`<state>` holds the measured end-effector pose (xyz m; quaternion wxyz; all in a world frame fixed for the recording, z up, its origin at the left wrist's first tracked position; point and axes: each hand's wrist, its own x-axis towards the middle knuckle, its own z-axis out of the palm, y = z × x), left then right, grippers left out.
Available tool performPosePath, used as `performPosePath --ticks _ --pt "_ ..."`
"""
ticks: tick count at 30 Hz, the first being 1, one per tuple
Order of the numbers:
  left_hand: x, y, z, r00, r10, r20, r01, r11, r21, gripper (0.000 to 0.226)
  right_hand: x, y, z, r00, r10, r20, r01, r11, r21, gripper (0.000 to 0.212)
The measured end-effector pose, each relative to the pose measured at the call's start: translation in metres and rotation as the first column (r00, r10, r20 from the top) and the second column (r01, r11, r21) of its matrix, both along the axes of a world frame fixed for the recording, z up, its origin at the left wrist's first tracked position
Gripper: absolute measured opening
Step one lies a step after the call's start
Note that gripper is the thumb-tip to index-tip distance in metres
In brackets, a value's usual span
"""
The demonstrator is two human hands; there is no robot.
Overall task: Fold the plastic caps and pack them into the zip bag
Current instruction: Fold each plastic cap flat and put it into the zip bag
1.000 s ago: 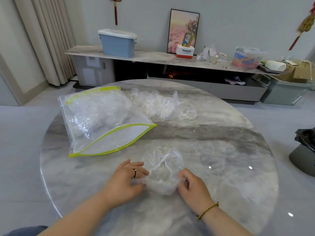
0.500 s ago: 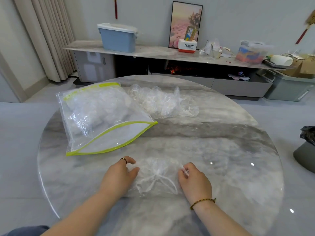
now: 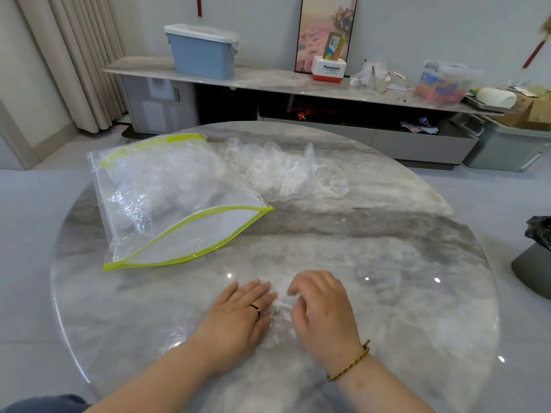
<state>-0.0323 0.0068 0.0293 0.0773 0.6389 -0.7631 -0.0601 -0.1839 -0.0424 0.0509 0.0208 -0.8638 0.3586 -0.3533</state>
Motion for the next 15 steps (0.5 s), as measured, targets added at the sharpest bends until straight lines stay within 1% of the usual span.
performPosePath --ticks 2,3,5,6,8,9,10,12,13,15 --pt "0.003 -0.003 0.008 0.994 0.043 -0.098 -0.041 0.999 0.027 0.055 0.002 0.008 0.002 0.989 0.132 -0.062 -0.131 0.991 0.014 0.013" --pt "0.003 -0.005 0.014 0.987 0.072 -0.145 -0.064 0.996 0.054 0.063 0.002 0.011 0.001 0.979 0.175 -0.103 -0.174 0.985 0.020 0.013" --pt "0.010 -0.011 0.010 0.979 0.097 -0.178 -0.099 0.995 -0.002 0.092 0.002 0.015 -0.007 0.954 0.251 -0.163 -0.248 0.968 0.040 0.012" --pt "0.013 -0.012 0.010 0.981 0.114 -0.156 -0.113 0.994 0.013 0.099 0.002 0.016 -0.011 0.943 0.275 -0.190 -0.269 0.961 0.055 0.014" --pt "0.020 -0.015 0.014 0.984 0.122 -0.128 -0.114 0.991 0.065 0.100 0.003 0.018 -0.016 0.923 0.290 -0.254 -0.278 0.957 0.082 0.024" --pt "0.023 -0.016 0.014 0.985 0.129 -0.117 -0.121 0.990 0.077 0.095 0.003 0.018 -0.017 0.916 0.288 -0.280 -0.270 0.957 0.105 0.029" --pt "0.024 -0.016 0.015 0.985 0.129 -0.111 -0.122 0.990 0.069 0.084 0.004 0.019 -0.018 0.912 0.282 -0.297 -0.256 0.959 0.124 0.032" --pt "0.025 -0.016 0.018 0.979 0.180 -0.092 -0.173 0.982 0.075 0.049 0.005 0.020 -0.018 0.915 0.251 -0.316 -0.211 0.965 0.155 0.035" --pt "0.025 -0.015 0.020 0.972 0.220 -0.083 -0.213 0.973 0.084 0.040 0.006 0.019 -0.018 0.919 0.231 -0.319 -0.191 0.970 0.152 0.036" --pt "0.027 -0.014 0.023 0.961 0.274 -0.036 -0.269 0.957 0.110 0.038 0.005 0.017 -0.022 0.923 0.206 -0.324 -0.175 0.977 0.123 0.037"
